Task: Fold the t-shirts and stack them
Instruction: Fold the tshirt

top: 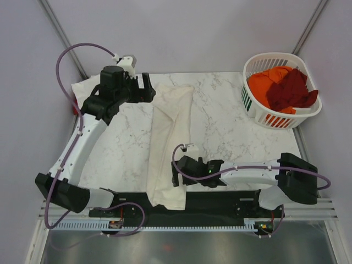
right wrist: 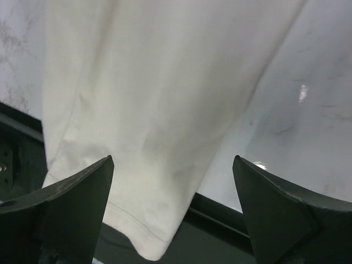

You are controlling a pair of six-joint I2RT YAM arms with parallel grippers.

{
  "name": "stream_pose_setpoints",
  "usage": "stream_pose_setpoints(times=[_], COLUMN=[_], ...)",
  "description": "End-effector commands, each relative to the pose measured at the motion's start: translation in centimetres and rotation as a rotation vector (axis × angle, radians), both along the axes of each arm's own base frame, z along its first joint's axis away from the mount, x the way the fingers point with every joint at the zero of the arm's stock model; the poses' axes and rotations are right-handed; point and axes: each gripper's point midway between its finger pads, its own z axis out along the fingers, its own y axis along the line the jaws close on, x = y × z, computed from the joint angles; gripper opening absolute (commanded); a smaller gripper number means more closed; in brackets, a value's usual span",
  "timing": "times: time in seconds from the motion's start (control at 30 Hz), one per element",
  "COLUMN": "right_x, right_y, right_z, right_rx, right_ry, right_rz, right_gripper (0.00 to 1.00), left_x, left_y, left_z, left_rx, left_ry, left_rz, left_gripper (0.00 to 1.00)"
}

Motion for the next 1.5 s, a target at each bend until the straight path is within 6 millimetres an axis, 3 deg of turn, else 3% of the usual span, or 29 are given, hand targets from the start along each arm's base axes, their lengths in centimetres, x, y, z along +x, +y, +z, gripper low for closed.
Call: stream_pose_setpoints(times=[0.0,0.07,0.1,0.2,0.27,0.4,0.53,0.67,0.77,0.97,1.13,1.33,1.37,1.47], right_x=[2.5,2.7,2.2,-0.6,-3.8,-6.9,-9.8,-10.7,-10.6,-10.9,-11.8,-10.8,-11.1,-11.1], right_y=[-4.6,-5.4,-5.6,-4.4,-2.8,-2.5,-1.9,-1.5,-0.6,0.1,0.9,-0.2,-0.4,-1.0], right_z=[1.5,2.4,2.3,1.7,1.3,-0.5,-2.0,-2.8,-2.2,-1.5,0.9,2.3,3.3,2.6], right_rx=[-0.155,-0.157,-0.161,-0.083,-0.006,0.051,0.152,0.166,0.196,0.210,0.238,0.260,0.284,0.281], right_ry=[-0.112,-0.130,-0.117,0.005,0.128,0.244,0.366,0.389,0.372,0.350,0.267,0.169,0.150,0.160], right_rz=[-0.156,-0.173,-0.157,-0.075,0.009,0.037,0.056,0.081,0.093,0.115,0.153,0.087,0.091,0.069], right_gripper=[0.98,0.98,0.98,0.98,0.98,0.90,0.72,0.73,0.73,0.73,0.72,0.79,0.80,0.81], left_x=[-3.0,-4.8,-6.7,-11.1,-12.6,-15.0,-15.5,-16.0,-16.5,-17.8,-17.5,-17.6,-17.6,-17.6], left_y=[1.5,2.1,2.4,3.0,3.1,3.6,4.0,3.9,4.0,3.8,3.9,4.1,4.1,4.1], left_z=[-1.3,-3.1,-4.9,-8.8,-10.2,-12.3,-13.0,-13.8,-14.1,-18.3,-17.2,-17.2,-17.2,-17.0], left_rx=[0.008,0.019,-0.019,-0.047,-0.042,-0.038,-0.024,-0.032,-0.068,-0.090,-0.089,-0.091,-0.090,-0.096], left_ry=[0.042,0.071,0.165,0.286,0.329,0.373,0.370,0.391,0.403,0.554,0.501,0.496,0.495,0.481], left_rz=[0.038,0.036,0.077,0.081,0.065,0.048,0.050,0.051,0.085,0.146,0.143,0.153,0.152,0.154], left_gripper=[1.00,1.00,1.00,1.00,1.00,1.00,1.00,1.00,1.00,0.94,0.94,0.94,0.94,0.94])
